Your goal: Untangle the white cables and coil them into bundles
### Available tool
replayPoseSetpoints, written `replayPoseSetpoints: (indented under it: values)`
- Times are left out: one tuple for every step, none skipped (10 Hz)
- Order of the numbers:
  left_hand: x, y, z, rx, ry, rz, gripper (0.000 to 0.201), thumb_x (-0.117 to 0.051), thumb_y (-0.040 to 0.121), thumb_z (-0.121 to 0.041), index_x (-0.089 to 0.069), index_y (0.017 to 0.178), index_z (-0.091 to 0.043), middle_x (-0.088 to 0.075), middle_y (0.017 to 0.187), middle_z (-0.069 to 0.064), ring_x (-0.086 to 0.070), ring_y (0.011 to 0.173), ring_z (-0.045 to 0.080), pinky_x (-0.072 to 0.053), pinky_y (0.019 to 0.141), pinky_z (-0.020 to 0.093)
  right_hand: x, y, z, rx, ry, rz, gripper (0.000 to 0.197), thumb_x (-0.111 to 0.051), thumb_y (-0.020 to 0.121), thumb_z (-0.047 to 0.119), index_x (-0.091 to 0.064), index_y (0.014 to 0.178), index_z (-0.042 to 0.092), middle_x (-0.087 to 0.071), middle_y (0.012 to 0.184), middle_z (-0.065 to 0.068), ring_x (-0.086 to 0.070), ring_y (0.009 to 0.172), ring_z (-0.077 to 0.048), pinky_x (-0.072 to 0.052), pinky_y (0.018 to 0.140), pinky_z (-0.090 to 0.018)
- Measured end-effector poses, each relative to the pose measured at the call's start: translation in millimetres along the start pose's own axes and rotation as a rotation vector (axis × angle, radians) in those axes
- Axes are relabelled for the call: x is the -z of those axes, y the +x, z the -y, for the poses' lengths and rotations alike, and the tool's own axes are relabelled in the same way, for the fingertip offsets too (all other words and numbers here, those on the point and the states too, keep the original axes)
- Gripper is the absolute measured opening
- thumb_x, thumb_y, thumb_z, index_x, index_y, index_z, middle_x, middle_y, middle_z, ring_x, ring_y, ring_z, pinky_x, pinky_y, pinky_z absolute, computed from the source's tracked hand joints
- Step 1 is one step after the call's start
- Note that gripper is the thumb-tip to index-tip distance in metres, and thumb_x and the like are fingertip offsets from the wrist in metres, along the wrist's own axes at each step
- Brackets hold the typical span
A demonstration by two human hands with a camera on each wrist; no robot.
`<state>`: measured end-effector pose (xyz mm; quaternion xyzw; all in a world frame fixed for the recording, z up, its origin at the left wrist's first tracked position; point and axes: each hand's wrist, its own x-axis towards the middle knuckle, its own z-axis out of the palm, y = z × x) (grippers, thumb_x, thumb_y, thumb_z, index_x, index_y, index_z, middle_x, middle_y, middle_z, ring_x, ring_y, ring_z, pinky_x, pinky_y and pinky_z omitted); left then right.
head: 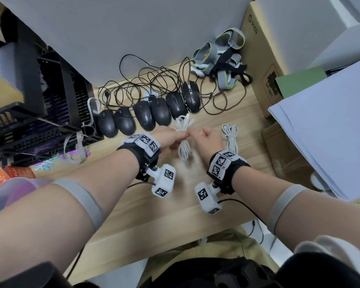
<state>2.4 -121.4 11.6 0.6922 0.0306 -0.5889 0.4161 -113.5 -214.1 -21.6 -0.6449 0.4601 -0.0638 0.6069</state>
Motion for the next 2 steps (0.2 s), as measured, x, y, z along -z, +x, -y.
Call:
replayPoseSetpoints:
  values:
    - [-13.8, 7.9, 6.0, 0.103, 0.107, 0.007, 0.046, -0.072, 0.090, -0.025, -0.060, 0.122, 0.006, -0.073, 0.109, 0.024, -0.075, 0.094, 0.038, -0.061, 0.084, 0.051, 12.9, 4.2, 1.5, 0.081, -0.099, -0.011, 0.037, -0.063, 0.072, 0.019, -0.029, 0.056, 0.022, -0.032, 0.056, -0.002, -0.033, 0.056, -0.015, -0.033, 0.057, -0.032]
    - [-11.9, 12.3, 5.1, 0.104, 0.254, -0.017, 0.042, -0.065, 0.095, -0.029, -0.059, 0.120, 0.004, -0.075, 0.105, 0.019, -0.076, 0.088, 0.030, -0.062, 0.072, 0.037, 34.0, 15.5, -2.5, 0.036, -0.342, 0.016, 0.029, -0.055, 0.077, 0.018, -0.035, 0.056, 0.016, -0.040, 0.055, -0.001, -0.038, 0.054, -0.019, -0.034, 0.056, -0.028]
